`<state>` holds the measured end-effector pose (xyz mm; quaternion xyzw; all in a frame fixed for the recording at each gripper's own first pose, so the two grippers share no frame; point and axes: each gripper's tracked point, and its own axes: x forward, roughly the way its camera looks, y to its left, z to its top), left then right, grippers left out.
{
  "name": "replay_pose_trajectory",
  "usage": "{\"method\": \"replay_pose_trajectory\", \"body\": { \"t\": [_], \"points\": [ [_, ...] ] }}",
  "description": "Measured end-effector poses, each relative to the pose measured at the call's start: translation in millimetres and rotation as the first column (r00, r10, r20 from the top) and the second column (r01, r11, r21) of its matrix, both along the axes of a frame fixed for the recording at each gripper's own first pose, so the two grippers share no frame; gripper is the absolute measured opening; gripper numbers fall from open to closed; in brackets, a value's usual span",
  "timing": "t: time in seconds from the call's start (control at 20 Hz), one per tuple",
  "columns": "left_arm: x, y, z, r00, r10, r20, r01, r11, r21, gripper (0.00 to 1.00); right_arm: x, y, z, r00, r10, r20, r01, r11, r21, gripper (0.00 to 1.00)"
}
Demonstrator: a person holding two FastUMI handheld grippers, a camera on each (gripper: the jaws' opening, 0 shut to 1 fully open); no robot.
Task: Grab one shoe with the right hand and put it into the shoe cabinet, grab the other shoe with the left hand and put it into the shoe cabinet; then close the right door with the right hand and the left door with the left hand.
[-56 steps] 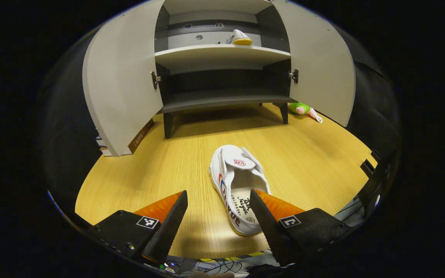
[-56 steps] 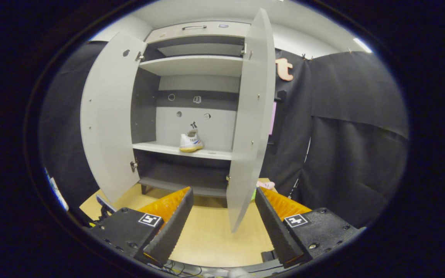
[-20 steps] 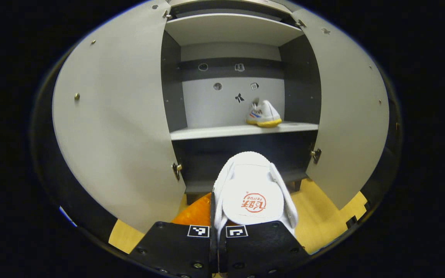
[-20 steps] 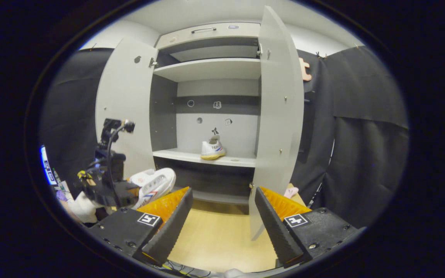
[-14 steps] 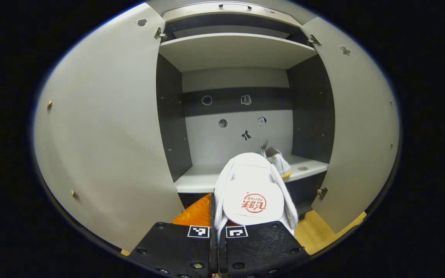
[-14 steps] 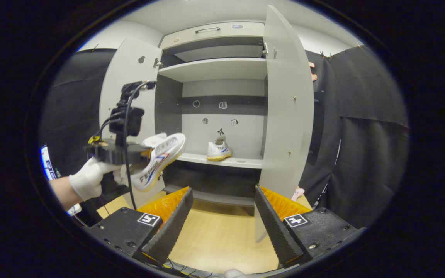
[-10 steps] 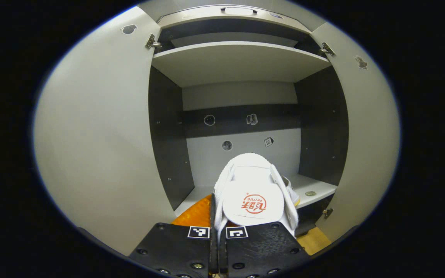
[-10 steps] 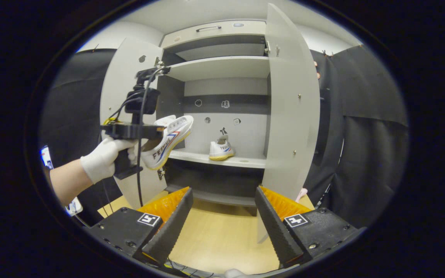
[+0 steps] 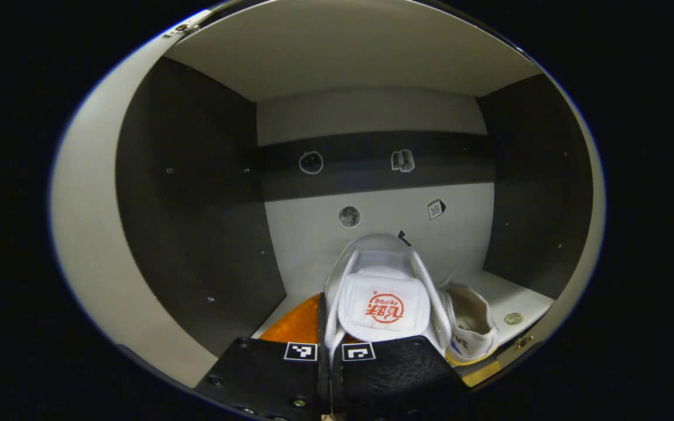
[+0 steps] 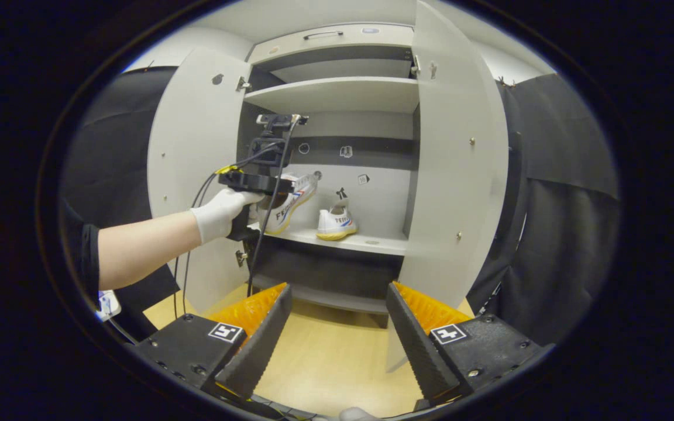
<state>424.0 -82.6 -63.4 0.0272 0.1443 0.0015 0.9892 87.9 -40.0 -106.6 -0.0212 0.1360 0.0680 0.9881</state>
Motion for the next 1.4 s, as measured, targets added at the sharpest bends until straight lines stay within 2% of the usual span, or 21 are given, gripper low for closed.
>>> {"method": "replay_pose_trajectory", "body": {
  "t": [0.3, 0.4, 0.5, 0.55, 0.6, 0.65, 0.7, 0.75, 0.85, 0.9, 1.05, 1.15, 1.25, 1.3, 1.4],
  "points": [
    [32.6, -1.1, -53.1, 0.987, 0.024, -0.161, -0.025, 1.000, -0.006, 0.01, 5.9, 2.1, -15.9, 0.999, 0.021, -0.045, -0.021, 1.000, 0.001, 1.00],
    [34.7, -3.8, -64.5, 0.974, 0.014, -0.225, -0.018, 1.000, -0.016, 0.01, 7.2, 2.8, -17.8, 0.998, 0.029, -0.052, -0.028, 1.000, 0.014, 1.00],
    [35.9, -4.6, -75.6, 0.959, 0.008, -0.282, -0.003, 1.000, 0.018, 0.01, 9.7, 3.6, -18.9, 0.998, 0.034, -0.054, -0.033, 0.999, 0.021, 1.00],
    [38.1, -4.1, -81.9, 0.954, 0.011, -0.300, -0.001, 1.000, 0.031, 0.12, 11.2, 3.2, -18.9, 0.998, 0.035, -0.056, -0.034, 0.999, 0.019, 1.00],
    [36.4, -3.6, -87.4, 0.945, 0.015, -0.327, -0.005, 0.999, 0.032, 0.03, 12.8, 3.0, -19.1, 0.998, 0.037, -0.057, -0.036, 0.999, 0.018, 1.00],
    [34.3, -1.9, -94.8, 0.933, 0.021, -0.358, -0.011, 1.000, 0.028, 0.04, 14.0, 4.1, -18.7, 0.998, 0.041, -0.057, -0.040, 0.999, 0.019, 1.00],
    [31.5, 1.3, -97.7, 0.928, 0.023, -0.373, -0.015, 1.000, 0.023, 0.17, 14.5, 4.4, -18.5, 0.997, 0.043, -0.057, -0.042, 0.999, 0.018, 1.00],
    [35.4, -1.4, -95.6, 0.933, 0.008, -0.361, -0.005, 1.000, 0.010, 0.07, 15.2, 4.8, -19.2, 0.997, 0.047, -0.059, -0.046, 0.999, 0.017, 1.00],
    [28.8, -1.4, -95.8, 0.927, -0.005, -0.376, 0.004, 1.000, -0.004, 0.07, 16.1, 5.8, -22.9, 0.996, 0.055, -0.072, -0.054, 0.998, 0.017, 1.00],
    [28.7, -2.8, -92.9, 0.930, -0.014, -0.368, 0.010, 1.000, -0.013, 0.12, 16.0, 6.7, -25.1, 0.995, 0.059, -0.077, -0.058, 0.998, 0.022, 1.00],
    [24.0, -9.7, -80.7, 0.940, -0.050, -0.339, 0.036, 0.998, -0.048, 0.16, 15.8, 6.6, -24.2, 0.995, 0.062, -0.075, -0.061, 0.998, 0.021, 1.00],
    [28.2, 7.3, -64.5, 0.967, -0.010, -0.253, 0.009, 1.000, -0.005, 0.58, 15.7, 6.9, -20.3, 0.996, 0.069, -0.063, -0.068, 0.998, 0.014, 1.00],
    [20.4, 4.9, -44.0, 0.980, -0.019, -0.199, 0.010, 0.999, -0.046, 1.00, 15.6, 3.4, -16.5, 0.997, 0.058, -0.047, -0.058, 0.998, 0.010, 1.00],
    [15.1, 8.1, -36.0, 0.984, -0.015, -0.179, 0.006, 0.999, -0.054, 0.95, 15.7, 2.7, -15.5, 0.998, 0.054, -0.045, -0.053, 0.998, 0.015, 1.00],
    [7.1, 11.3, -19.3, 0.992, -0.009, -0.130, 0.001, 0.998, -0.056, 0.96, 15.8, 0.7, -13.2, 0.998, 0.045, -0.042, -0.044, 0.999, 0.021, 1.00]
  ]
}}
